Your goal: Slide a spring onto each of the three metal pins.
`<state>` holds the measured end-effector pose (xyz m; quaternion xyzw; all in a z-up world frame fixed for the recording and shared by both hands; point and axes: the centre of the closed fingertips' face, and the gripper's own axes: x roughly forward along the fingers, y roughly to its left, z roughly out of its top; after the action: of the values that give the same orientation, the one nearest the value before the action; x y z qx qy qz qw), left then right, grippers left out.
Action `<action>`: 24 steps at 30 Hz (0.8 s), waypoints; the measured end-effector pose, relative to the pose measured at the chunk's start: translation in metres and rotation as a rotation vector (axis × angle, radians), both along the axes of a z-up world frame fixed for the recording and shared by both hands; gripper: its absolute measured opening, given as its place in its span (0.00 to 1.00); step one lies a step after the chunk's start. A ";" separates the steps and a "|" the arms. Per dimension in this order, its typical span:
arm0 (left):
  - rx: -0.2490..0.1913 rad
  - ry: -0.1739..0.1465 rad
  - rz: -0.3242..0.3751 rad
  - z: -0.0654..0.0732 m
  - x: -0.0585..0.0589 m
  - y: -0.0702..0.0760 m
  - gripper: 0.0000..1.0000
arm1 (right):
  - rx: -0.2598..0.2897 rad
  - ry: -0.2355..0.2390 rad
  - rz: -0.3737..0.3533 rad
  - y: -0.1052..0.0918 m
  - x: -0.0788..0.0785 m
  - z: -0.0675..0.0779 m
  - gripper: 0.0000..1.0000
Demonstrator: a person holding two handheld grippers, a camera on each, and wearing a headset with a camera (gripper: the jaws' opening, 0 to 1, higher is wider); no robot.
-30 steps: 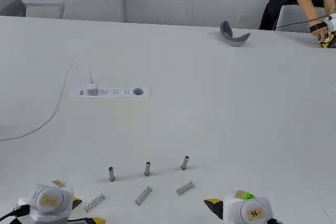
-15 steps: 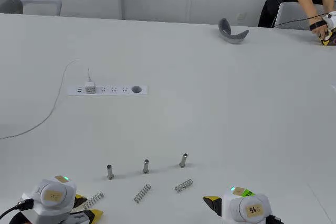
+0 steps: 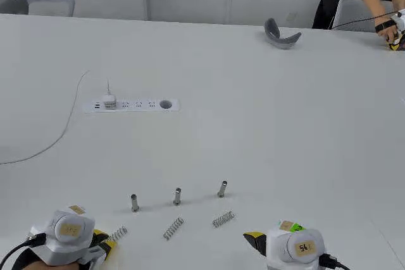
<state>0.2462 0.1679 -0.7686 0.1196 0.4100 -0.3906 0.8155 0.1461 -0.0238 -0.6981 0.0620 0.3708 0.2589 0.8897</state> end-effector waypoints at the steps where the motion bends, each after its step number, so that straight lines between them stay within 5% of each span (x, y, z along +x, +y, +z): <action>1: -0.002 0.001 0.003 -0.001 0.001 0.000 0.12 | 0.003 0.000 0.001 0.001 0.000 0.000 0.88; 13: 0.016 0.010 0.019 0.000 -0.006 0.002 0.11 | 0.009 -0.008 0.006 0.001 0.000 0.004 0.88; 24: -0.043 0.032 0.049 0.017 -0.015 0.003 0.11 | 0.019 -0.004 0.020 0.006 -0.002 0.002 0.87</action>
<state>0.2307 0.1707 -0.7511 0.0855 0.4172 -0.3812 0.8205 0.1446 -0.0180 -0.6961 0.0663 0.3671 0.2713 0.8873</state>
